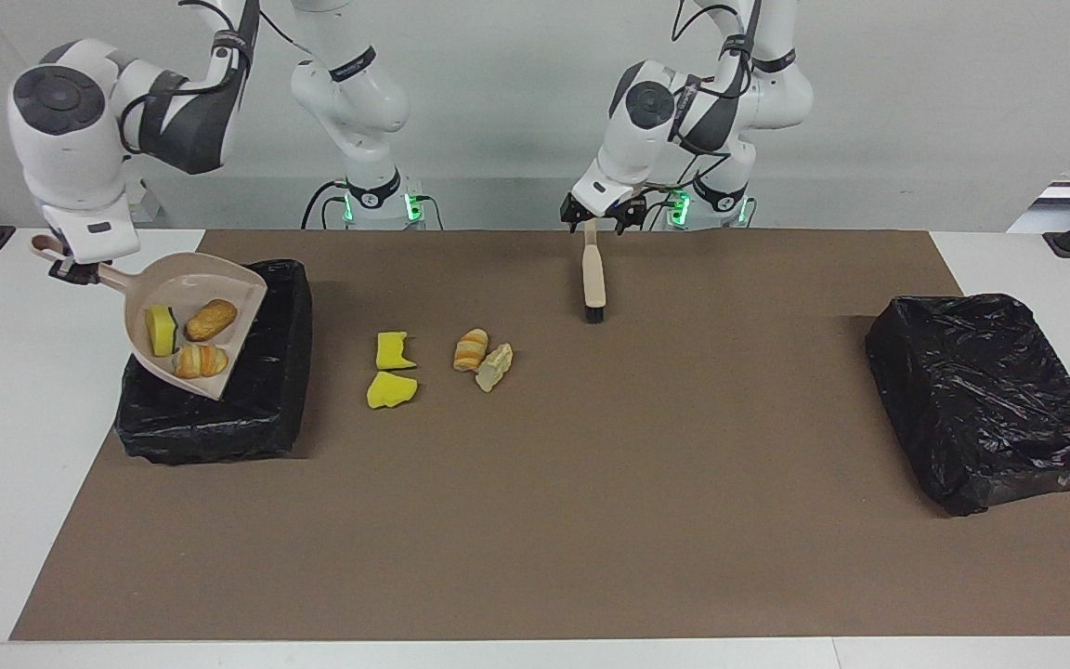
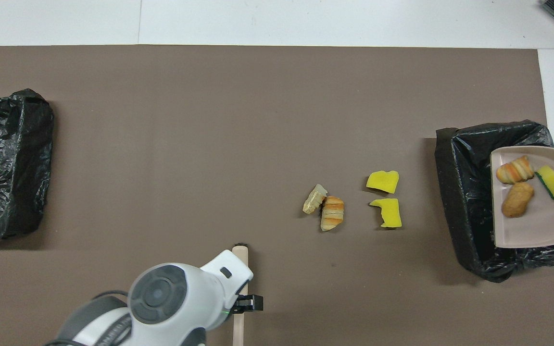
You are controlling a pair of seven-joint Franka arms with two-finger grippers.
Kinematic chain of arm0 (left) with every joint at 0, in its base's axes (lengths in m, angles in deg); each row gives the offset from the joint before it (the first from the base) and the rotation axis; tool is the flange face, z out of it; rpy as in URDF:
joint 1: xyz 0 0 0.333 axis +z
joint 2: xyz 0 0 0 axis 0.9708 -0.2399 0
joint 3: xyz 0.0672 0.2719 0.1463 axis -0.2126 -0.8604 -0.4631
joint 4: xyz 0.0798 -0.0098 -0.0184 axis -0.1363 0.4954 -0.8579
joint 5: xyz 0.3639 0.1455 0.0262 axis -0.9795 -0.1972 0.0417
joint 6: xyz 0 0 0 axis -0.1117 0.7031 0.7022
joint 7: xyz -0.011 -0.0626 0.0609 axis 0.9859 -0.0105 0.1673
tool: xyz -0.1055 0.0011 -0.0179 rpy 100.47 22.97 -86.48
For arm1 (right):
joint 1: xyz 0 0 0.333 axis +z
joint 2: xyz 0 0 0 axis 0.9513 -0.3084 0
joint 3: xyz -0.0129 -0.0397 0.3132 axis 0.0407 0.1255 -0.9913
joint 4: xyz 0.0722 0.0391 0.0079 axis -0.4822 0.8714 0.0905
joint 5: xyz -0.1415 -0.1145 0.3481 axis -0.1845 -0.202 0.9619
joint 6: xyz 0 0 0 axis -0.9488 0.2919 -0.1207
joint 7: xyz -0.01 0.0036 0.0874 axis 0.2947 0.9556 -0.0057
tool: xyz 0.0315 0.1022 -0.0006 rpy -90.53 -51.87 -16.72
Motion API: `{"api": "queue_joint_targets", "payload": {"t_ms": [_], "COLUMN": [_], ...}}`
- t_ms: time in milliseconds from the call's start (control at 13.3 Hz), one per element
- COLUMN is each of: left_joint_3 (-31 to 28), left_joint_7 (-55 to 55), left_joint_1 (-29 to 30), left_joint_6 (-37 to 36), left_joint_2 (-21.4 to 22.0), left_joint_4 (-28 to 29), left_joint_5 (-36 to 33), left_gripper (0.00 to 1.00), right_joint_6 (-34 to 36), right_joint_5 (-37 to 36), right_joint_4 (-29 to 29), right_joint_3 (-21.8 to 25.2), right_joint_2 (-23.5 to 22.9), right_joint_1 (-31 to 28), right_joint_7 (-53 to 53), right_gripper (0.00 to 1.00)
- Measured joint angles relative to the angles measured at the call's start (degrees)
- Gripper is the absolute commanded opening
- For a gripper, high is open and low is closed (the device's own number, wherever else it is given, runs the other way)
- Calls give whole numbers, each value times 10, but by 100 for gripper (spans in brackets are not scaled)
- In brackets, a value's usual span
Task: Sweep and dump trash in bin
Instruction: 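Release the brush on the table and withdraw the left gripper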
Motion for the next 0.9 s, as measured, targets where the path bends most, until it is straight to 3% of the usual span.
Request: {"api": "queue_joint_targets", "payload": {"t_ms": [151,301,527,903], "left_joint_3": [-70,-103,-163,-235], "left_joint_7": [-43,-68,-133,-177], "left_joint_1": [3,5,5,5], "left_joint_6": [-34,-37,-38,-49], "left_joint_2": [-1,-2,-19,-112], "left_joint_4": [-40,-63,-98,-232], "left_joint_5": [-66,-142,-182,-310], "left_gripper": [100,100,100,100], "right_joint_6": [23,37,69,124], "right_joint_5": [-29,-40,-41,-6], "right_joint_4": [8,2,-32,-80], "right_joint_3": [0,2,4,-3], "right_joint_2": [4,6,10,14], "right_joint_1": [10,7,1,9], "right_joint_7": [2,-13,-54,-74], "right_gripper": [0,0,0,0]}}
